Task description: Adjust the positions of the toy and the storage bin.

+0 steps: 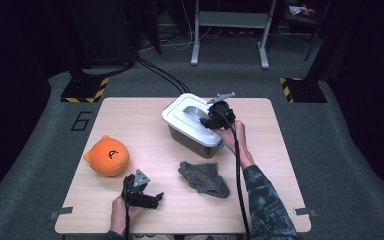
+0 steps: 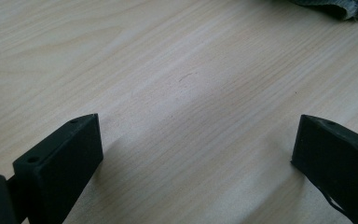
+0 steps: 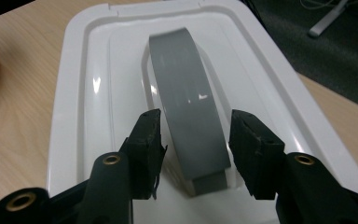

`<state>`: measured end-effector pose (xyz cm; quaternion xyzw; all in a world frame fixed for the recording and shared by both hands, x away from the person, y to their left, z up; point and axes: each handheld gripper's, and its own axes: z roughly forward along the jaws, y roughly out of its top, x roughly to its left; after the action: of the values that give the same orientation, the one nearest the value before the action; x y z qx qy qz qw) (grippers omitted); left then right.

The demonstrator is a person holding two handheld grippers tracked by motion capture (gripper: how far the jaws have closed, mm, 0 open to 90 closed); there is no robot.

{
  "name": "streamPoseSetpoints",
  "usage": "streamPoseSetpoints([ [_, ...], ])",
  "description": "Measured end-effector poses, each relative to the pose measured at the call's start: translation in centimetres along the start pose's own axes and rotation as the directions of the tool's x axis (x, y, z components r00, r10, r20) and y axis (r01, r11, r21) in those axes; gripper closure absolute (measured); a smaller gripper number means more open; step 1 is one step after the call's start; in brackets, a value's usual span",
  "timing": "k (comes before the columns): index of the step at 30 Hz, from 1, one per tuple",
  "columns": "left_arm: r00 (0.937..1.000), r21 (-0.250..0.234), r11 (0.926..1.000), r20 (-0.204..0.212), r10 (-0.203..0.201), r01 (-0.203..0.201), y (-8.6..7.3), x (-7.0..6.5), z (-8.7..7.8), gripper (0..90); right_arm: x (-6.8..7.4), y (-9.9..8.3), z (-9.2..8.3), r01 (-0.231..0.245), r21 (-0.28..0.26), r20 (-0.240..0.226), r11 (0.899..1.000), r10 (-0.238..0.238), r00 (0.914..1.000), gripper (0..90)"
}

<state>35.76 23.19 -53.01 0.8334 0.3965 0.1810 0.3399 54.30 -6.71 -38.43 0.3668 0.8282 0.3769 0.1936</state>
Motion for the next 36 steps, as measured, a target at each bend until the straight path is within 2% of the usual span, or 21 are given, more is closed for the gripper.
streamPoseSetpoints([
  [2,1.0,-0.001,1.0,0.001,-0.004,0.004,0.0,0.0,0.0,1.2,0.1,0.5,0.2,0.029,-0.005,-0.003,1.0,-0.029,0.9996,54.0],
  [3,1.0,-0.005,1.0,-0.002,-0.003,0.003,0.0,0.0,0.0,1.2,0.1,0.9,0.4,0.052,0.003,-0.027,0.999,-0.052,0.9983,55.9],
  [4,1.0,-0.002,1.0,-0.002,0.001,-0.001,0.0,0.0,0.0,1.2,0.3,1.0,0.5,0.054,0.005,-0.024,0.999,-0.054,0.9983,58.5],
  [5,1.0,-0.005,1.0,-0.002,-0.003,0.003,0.0,0.0,0.0,1.1,0.2,1.2,0.7,0.076,0.006,-0.015,0.997,-0.076,0.997,61.1],
  [7,1.0,-0.005,1.0,-0.002,-0.003,0.003,0.0,0.0,0.0,1.2,0.1,1.2,0.9,0.084,0.003,-0.026,0.996,-0.084,0.9961,62.1],
  [11,1.0,0.001,1.0,0.003,-0.001,0.001,0.0,0.0,0.0,1.2,0.3,1.1,0.8,0.068,0.009,-0.031,0.998,-0.067,0.9972,62.9],
  [14,1.0,-0.004,1.0,-0.001,-0.003,0.003,0.0,-0.1,0.0,1.2,0.4,1.1,0.8,0.089,0.009,-0.028,0.996,-0.088,0.9957,63.4],
  [16,1.0,0.001,1.0,0.003,-0.001,0.001,0.0,0.0,0.0,1.2,0.7,1.1,0.8,0.07,0.004,-0.023,0.998,-0.07,0.9973,63.4],
  [22,1.0,0.001,1.0,0.002,0.0,0.0,0.0,0.0,0.0,1.2,1.3,0.9,0.6,0.06,0.004,-0.009,0.998,-0.06,0.9981,64.0],
  [27,1.0,0.001,1.0,0.002,-0.001,0.001,0.0,0.0,0.0,1.2,1.8,0.8,0.5,0.01,0.009,-0.004,1.0,-0.01,0.9999,64.2],
  [29,1.0,0.0,1.0,0.002,-0.001,0.001,0.0,0.0,0.0,1.2,1.9,0.8,0.5,0.03,0.003,0.001,1.0,-0.03,0.9995,64.3],
  [30,1.0,0.001,1.0,0.002,-0.001,0.001,0.0,0.0,0.0,1.2,2.2,0.8,0.5,0.012,0.001,0.007,1.0,-0.012,0.9999,64.4],
  [33,1.0,0.001,1.0,0.002,0.0,0.0,0.0,0.0,0.0,1.2,2.2,0.8,0.5,0.023,0.009,0.004,1.0,-0.023,0.9997,64.6],
  [36,1.0,0.001,1.0,0.002,0.001,-0.001,0.0,0.0,0.0,1.2,2.3,0.8,0.5,0.013,0.009,0.002,1.0,-0.013,0.9999,64.6],
])
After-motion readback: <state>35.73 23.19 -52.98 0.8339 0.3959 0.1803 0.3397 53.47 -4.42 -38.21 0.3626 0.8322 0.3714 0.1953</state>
